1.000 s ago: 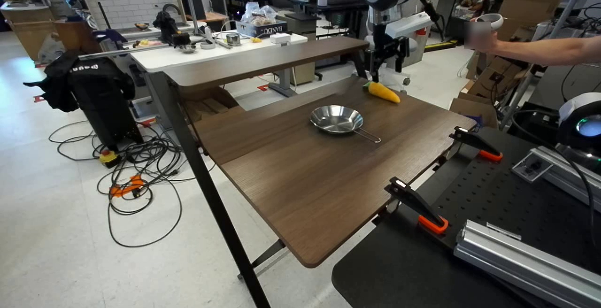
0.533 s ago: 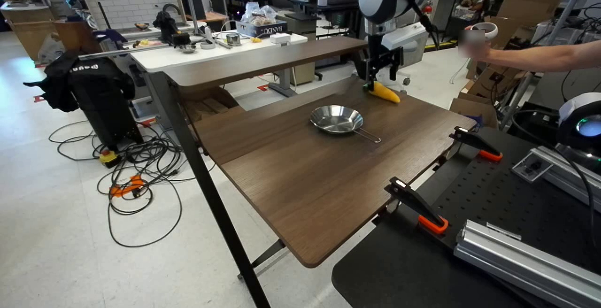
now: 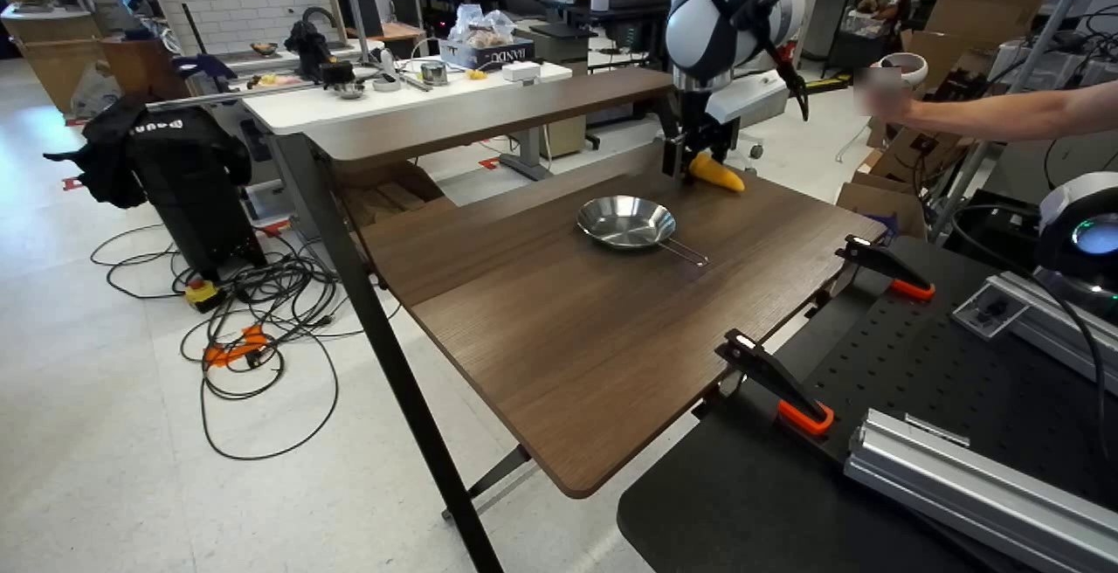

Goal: Put the carrot plush on the pan

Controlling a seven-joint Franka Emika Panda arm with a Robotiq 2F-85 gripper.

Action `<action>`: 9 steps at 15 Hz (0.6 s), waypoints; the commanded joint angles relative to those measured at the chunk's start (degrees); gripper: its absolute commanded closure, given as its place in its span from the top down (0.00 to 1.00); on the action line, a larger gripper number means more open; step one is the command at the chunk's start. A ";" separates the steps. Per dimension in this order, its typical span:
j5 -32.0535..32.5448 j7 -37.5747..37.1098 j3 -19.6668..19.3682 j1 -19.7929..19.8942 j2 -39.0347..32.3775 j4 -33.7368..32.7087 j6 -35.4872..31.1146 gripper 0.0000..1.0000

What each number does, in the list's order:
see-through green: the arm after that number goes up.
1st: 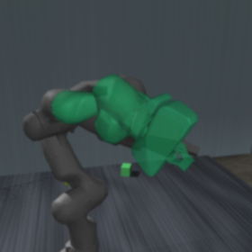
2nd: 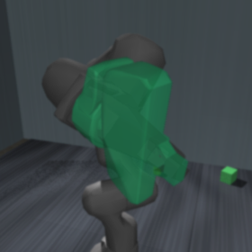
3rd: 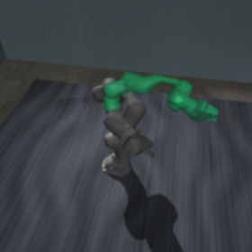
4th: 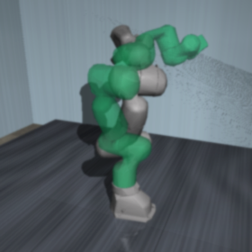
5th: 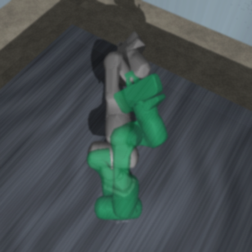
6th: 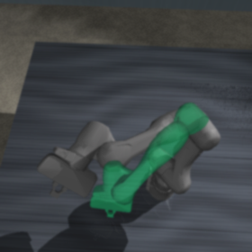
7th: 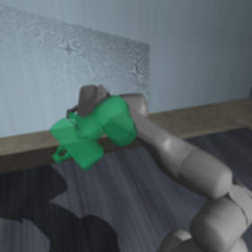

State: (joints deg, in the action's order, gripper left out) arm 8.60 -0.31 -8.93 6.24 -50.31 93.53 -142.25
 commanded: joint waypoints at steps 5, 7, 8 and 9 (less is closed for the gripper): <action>0.57 1.86 -0.49 0.60 -0.18 0.96 -4.15 0.13; 0.51 2.10 -0.27 0.48 0.81 1.81 -4.31 0.01; 0.57 2.17 -0.23 0.32 1.43 2.29 -4.11 0.00; 0.66 2.23 -0.16 0.11 2.01 2.81 -4.11 0.00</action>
State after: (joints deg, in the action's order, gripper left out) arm 8.67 0.72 -9.61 6.45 -50.12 93.63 -144.11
